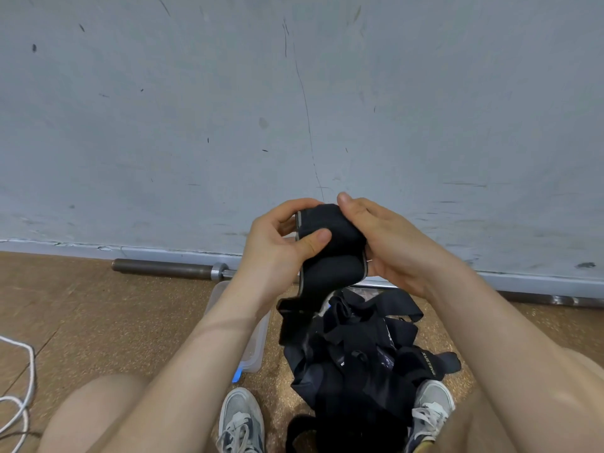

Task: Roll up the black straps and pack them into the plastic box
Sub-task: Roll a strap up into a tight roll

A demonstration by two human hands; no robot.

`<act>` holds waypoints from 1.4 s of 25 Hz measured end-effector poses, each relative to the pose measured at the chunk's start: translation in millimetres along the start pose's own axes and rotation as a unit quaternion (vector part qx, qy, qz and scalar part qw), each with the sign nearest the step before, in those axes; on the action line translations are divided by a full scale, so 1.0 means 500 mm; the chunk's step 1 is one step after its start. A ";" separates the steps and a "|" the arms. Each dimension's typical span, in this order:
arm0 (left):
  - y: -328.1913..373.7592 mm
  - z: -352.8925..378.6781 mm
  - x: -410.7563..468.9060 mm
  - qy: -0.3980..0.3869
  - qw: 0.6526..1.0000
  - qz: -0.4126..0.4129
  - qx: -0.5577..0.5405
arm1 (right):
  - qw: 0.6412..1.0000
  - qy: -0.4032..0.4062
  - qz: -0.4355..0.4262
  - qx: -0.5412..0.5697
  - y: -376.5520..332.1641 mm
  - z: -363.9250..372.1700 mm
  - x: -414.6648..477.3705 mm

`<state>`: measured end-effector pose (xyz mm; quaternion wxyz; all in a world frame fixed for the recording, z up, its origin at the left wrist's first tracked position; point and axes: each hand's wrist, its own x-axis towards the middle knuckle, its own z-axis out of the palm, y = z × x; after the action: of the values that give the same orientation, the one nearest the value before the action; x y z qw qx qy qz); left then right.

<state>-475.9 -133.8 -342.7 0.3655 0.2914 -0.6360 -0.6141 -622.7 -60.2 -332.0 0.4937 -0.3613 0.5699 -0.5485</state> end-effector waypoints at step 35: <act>-0.010 -0.012 0.005 0.006 0.996 -0.005 -0.086 | 0.995 0.073 -0.072 0.004 0.028 0.049 0.006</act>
<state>-472.8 -139.6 -347.4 0.3900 0.2662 -0.5769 -0.6666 -598.3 -67.7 -344.2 0.4112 -0.3586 0.5746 -0.6100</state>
